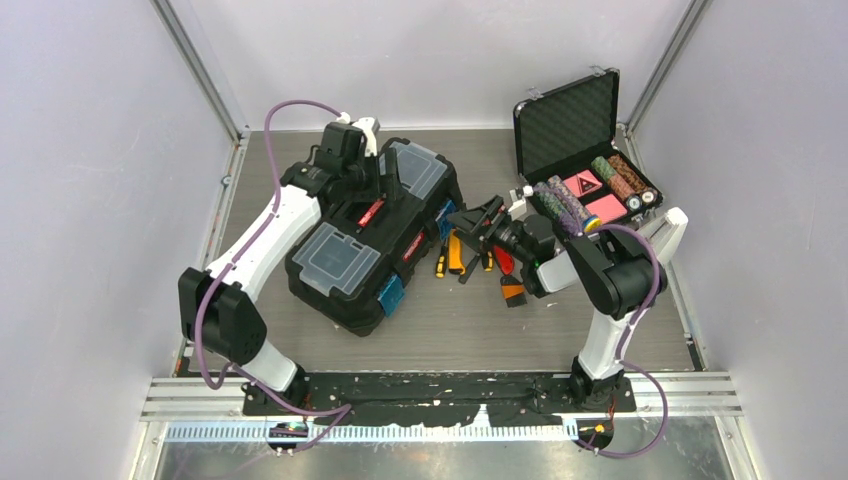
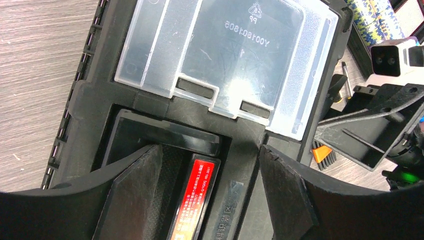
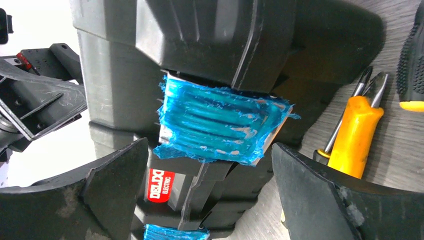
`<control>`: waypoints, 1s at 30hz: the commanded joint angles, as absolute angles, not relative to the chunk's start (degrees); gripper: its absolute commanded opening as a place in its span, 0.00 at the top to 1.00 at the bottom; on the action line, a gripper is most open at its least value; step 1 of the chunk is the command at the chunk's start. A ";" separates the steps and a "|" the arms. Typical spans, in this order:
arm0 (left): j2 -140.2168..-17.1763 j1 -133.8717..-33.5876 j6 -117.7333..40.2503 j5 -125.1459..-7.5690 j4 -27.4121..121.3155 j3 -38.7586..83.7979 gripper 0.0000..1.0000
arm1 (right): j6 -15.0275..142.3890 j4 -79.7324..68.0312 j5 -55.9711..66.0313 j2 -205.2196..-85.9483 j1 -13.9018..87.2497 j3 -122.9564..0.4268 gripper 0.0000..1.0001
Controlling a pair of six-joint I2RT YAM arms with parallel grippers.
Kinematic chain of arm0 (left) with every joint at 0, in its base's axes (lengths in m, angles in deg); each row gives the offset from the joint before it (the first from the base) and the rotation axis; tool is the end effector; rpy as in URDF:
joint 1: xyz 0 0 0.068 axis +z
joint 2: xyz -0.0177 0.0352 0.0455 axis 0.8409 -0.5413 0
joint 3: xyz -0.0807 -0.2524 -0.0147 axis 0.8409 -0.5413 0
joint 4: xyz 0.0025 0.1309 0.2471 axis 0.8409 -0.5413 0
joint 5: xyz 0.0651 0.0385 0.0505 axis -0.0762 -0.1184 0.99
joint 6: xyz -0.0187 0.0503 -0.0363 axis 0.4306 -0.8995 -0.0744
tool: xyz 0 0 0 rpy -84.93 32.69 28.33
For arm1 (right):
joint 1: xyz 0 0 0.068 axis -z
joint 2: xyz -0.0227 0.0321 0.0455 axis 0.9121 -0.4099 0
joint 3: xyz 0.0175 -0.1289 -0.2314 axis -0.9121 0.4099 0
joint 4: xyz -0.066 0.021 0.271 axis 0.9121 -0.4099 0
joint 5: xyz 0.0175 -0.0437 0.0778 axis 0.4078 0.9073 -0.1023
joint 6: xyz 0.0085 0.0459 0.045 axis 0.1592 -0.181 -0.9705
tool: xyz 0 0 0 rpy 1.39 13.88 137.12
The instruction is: Pack the tool kit
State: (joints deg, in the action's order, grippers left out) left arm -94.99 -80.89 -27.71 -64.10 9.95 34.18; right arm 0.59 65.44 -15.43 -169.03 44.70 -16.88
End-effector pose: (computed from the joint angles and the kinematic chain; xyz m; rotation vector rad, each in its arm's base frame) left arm 0.3542 -0.1609 0.3085 0.0760 2.3706 -0.5217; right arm 0.3054 0.1434 0.1204 0.3556 1.8384 1.5612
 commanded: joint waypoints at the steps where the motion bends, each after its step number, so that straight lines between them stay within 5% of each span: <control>1: -101.52 -79.69 -28.27 -62.61 2.75 29.43 0.23 | 0.26 72.89 -14.51 -171.21 44.63 -19.10 0.01; 30: -100.00 -79.73 -25.08 -70.72 7.49 22.82 0.21 | -4.05 87.53 -17.30 -181.59 41.32 -36.61 0.05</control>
